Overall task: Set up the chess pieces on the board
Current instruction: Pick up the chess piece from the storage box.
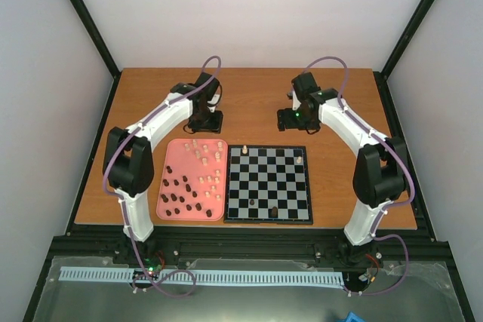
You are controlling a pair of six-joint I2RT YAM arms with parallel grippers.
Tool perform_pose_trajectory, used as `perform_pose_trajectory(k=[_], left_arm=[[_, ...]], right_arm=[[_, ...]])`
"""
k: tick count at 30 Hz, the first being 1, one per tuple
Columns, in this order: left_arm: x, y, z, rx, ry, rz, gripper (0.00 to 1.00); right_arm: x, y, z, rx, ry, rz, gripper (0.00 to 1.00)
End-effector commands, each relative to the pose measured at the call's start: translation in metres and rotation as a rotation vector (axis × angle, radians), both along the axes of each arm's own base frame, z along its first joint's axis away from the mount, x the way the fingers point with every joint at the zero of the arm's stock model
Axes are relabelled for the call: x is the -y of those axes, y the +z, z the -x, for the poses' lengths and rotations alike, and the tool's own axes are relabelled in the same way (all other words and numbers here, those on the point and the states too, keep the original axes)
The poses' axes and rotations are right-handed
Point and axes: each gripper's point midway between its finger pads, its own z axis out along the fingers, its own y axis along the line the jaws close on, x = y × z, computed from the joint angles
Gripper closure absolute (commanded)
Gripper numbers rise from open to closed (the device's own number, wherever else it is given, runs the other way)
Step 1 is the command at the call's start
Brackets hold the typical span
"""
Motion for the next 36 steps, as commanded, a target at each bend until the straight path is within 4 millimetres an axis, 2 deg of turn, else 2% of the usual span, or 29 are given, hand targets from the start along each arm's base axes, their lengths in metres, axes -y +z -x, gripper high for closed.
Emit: perform_pose_trajectory(k=[1,5,8,17,24,36], left_arm=[[0.010,0.006,-0.002,-0.004,-0.025,0.025,0.49],[0.011,0.002,0.014,-0.027,-0.049,0.003,0.50],[0.013,-0.002,0.018,-0.027,-0.059,0.012,0.51],[0.026,-0.019,0.012,-0.058,-0.069,0.001,0.51],[0.029,-0.036,0.011,-0.092,-0.063,-0.019,0.51],[0.030,-0.044,-0.002,-0.088,-0.045,-0.048,0.53]], right_arm=[[0.008,-0.002,-0.005,-0.014,-0.013,0.001,0.10],[0.013,-0.009,-0.002,-0.024,-0.015,0.012,0.10],[0.014,-0.014,0.001,-0.032,-0.016,0.009,0.10],[0.017,-0.015,0.002,-0.043,-0.014,0.000,0.11],[0.021,-0.015,0.006,-0.046,-0.011,0.005,0.11],[0.024,-0.013,0.007,-0.042,-0.015,0.005,0.11]])
